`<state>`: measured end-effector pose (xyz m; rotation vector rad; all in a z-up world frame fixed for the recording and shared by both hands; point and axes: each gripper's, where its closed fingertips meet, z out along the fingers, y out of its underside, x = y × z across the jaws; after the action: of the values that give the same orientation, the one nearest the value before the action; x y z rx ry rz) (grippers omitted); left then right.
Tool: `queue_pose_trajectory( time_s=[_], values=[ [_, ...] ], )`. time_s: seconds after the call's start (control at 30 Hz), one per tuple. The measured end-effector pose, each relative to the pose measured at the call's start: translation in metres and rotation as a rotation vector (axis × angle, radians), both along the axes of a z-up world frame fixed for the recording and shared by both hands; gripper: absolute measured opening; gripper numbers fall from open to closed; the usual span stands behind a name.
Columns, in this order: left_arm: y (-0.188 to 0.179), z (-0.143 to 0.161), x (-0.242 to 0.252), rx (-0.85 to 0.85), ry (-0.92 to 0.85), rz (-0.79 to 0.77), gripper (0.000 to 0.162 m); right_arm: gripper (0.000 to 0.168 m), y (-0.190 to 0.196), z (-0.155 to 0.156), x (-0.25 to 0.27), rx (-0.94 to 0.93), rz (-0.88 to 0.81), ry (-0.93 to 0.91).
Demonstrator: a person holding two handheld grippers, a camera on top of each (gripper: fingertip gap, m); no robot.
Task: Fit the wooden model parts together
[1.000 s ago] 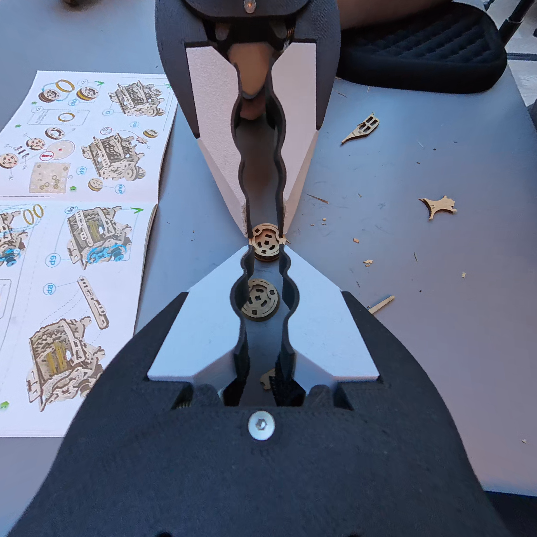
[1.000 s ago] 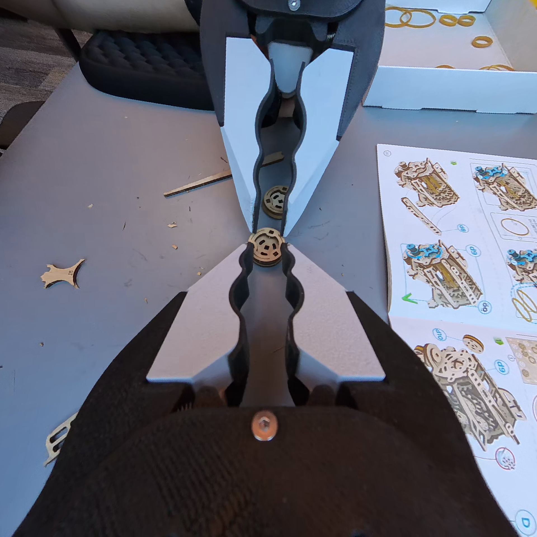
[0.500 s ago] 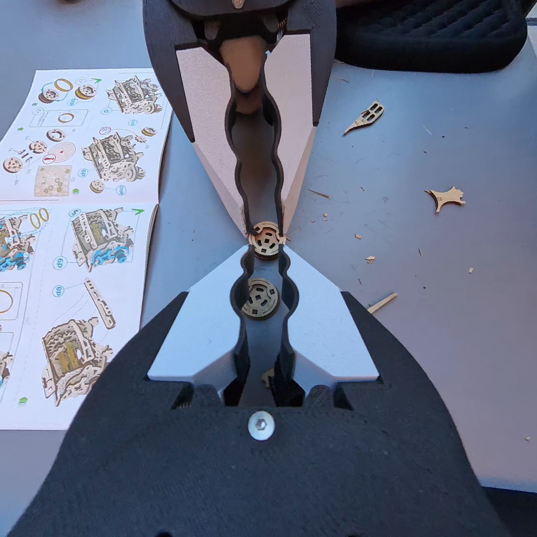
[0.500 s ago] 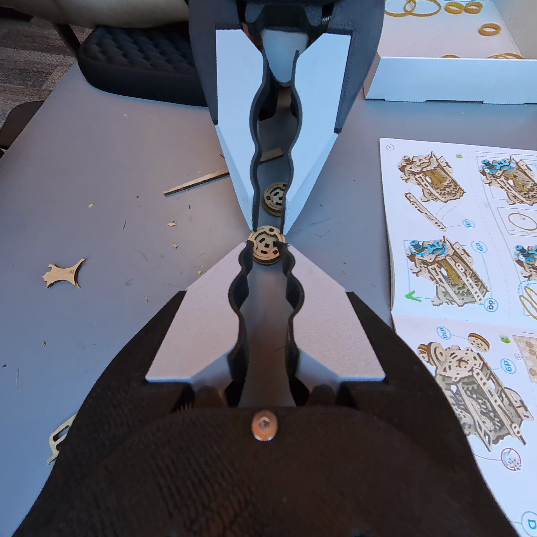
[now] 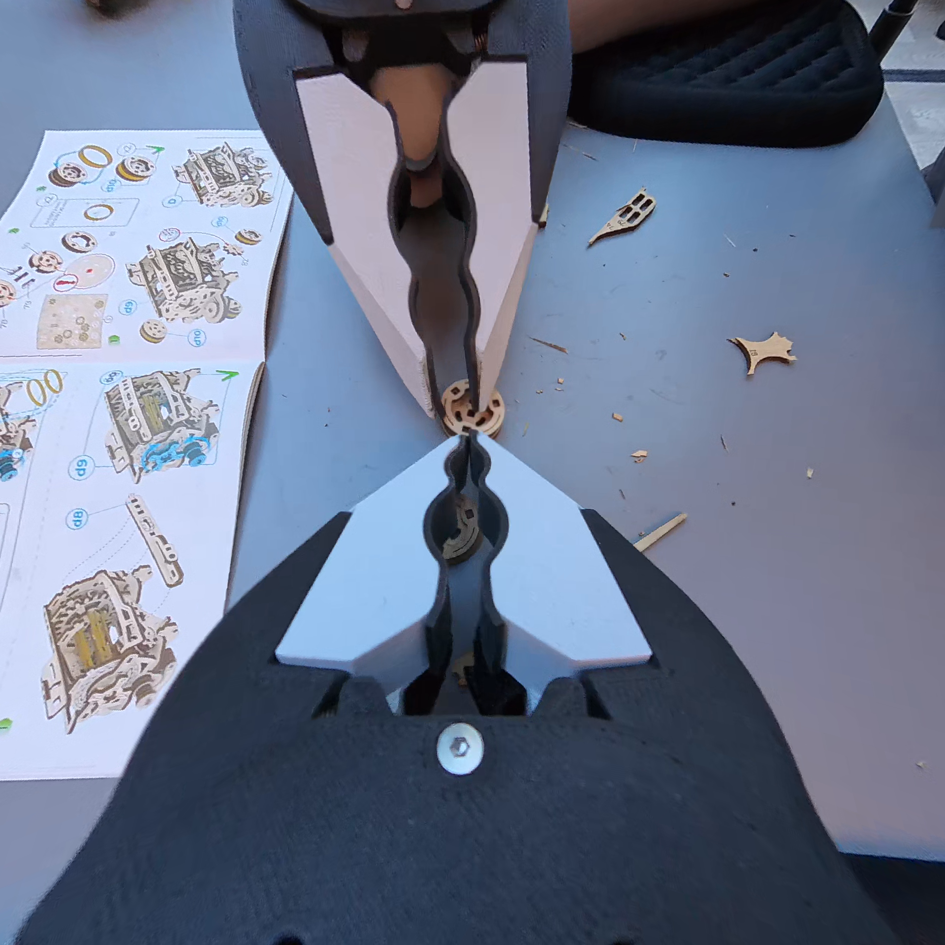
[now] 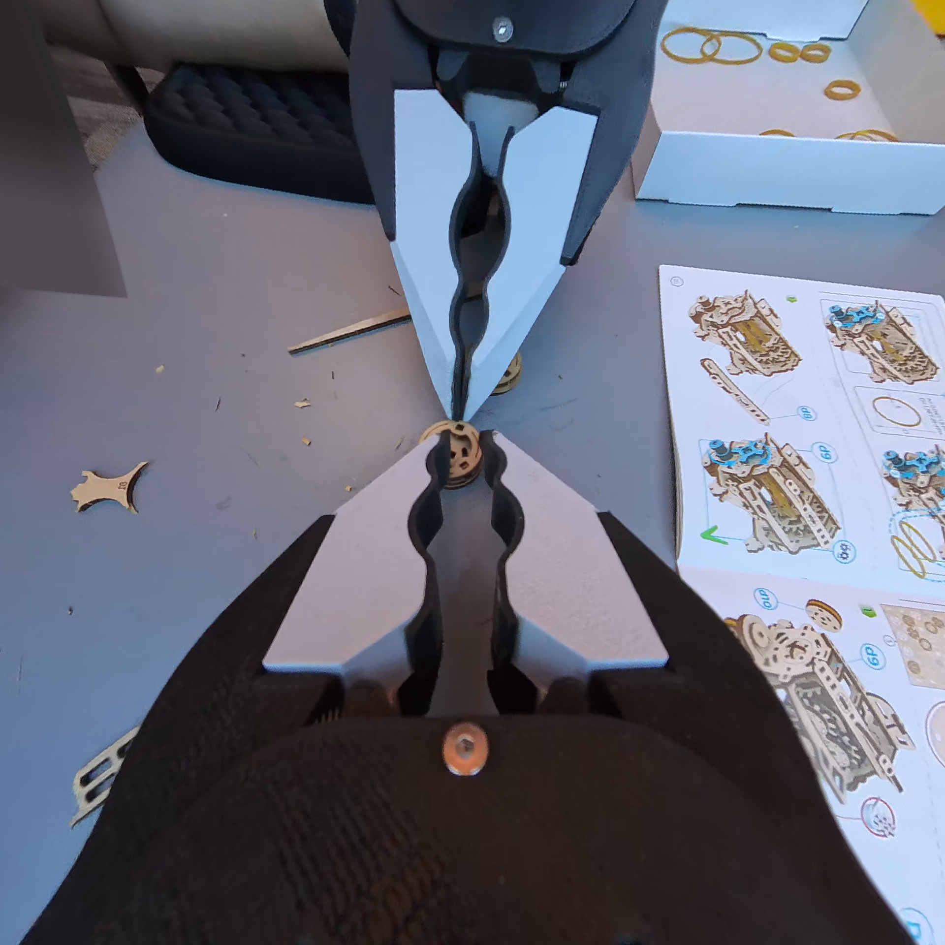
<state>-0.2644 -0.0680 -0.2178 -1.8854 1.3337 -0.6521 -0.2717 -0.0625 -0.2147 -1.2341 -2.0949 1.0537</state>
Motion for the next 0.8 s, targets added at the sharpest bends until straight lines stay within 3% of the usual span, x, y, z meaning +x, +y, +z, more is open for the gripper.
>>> queue_pose_trajectory(
  time_s=[0.13, 0.2, 0.27, 0.43, 0.57, 0.67, 0.73, 0.8],
  values=[
    [-0.002, 0.0, 0.001, 0.014, -0.001, -0.009, 0.0, 0.015, -0.003, 0.0, 0.001, -0.011, 0.008, -0.005],
    [-0.005, -0.008, 0.0, -0.031, 0.032, -0.014, 0.013, 0.015, -0.001, 0.002, 0.001, -0.023, 0.004, 0.004],
    [-0.005, -0.003, 0.002, -0.043, 0.0, -0.014, 0.015, 0.017, 0.0, 0.009, 0.001, -0.044, 0.001, 0.038],
    [-0.004, 0.009, -0.001, -0.036, -0.055, 0.007, 0.019, 0.027, 0.006, 0.016, 0.008, -0.084, -0.021, 0.046],
    [-0.001, 0.01, -0.004, -0.016, -0.042, 0.026, 0.02, 0.039, 0.0, 0.002, 0.01, -0.038, 0.005, -0.015],
    [0.002, 0.007, -0.006, -0.03, -0.035, 0.057, 0.02, 0.039, -0.001, -0.009, 0.008, 0.026, 0.007, -0.056],
    [0.006, 0.005, -0.008, -0.055, -0.036, 0.094, 0.021, 0.025, -0.003, -0.011, 0.007, 0.036, 0.014, -0.068],
    [0.009, 0.004, -0.009, -0.104, -0.053, 0.131, 0.025, 0.025, -0.003, -0.011, 0.006, 0.045, 0.017, -0.063]
  ],
)
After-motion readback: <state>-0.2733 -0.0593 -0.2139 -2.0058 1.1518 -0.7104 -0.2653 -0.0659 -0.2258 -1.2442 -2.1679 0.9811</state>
